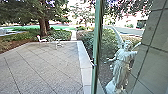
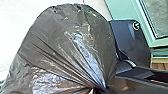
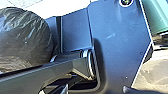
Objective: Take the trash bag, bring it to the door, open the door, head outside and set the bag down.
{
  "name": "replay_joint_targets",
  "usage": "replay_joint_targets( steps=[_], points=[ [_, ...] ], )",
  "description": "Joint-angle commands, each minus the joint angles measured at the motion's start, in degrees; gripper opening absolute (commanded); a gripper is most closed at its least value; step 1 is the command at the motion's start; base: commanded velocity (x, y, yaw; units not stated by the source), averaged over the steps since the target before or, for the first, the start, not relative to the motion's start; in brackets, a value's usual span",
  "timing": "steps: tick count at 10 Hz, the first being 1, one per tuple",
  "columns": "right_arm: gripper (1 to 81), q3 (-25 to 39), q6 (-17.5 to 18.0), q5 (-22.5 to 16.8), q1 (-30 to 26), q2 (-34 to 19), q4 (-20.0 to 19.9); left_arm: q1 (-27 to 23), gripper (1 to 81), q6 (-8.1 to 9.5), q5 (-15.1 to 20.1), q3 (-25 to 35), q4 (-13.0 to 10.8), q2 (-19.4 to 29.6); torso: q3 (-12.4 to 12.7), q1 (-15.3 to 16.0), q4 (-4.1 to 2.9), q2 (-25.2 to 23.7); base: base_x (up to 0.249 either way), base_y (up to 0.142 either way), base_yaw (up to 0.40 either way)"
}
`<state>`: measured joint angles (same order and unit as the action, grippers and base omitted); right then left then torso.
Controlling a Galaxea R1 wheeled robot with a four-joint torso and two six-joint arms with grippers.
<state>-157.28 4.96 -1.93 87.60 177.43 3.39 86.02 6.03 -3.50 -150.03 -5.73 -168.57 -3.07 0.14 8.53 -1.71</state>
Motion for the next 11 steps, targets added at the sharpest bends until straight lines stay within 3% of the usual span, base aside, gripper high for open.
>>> replay_joint_targets(
  steps=[1,11],
  points=[
    [81.1,0.5,-0.22,-3.08,-1.86,0.4,0.3,-2.47,1.0,-0.15,2.71,0.26,0.1,0.34,0.0,-0.02,0.0,0.0,0.14,0.0,0.0],
    [81.1,0.23,-0.3,-3.79,-1.85,0.05,0.3,-2.47,1.0,-0.41,2.71,0.26,-0.6,0.07,0.0,-0.02,0.0,0.0,0.137,0.0,0.0]
  ],
)
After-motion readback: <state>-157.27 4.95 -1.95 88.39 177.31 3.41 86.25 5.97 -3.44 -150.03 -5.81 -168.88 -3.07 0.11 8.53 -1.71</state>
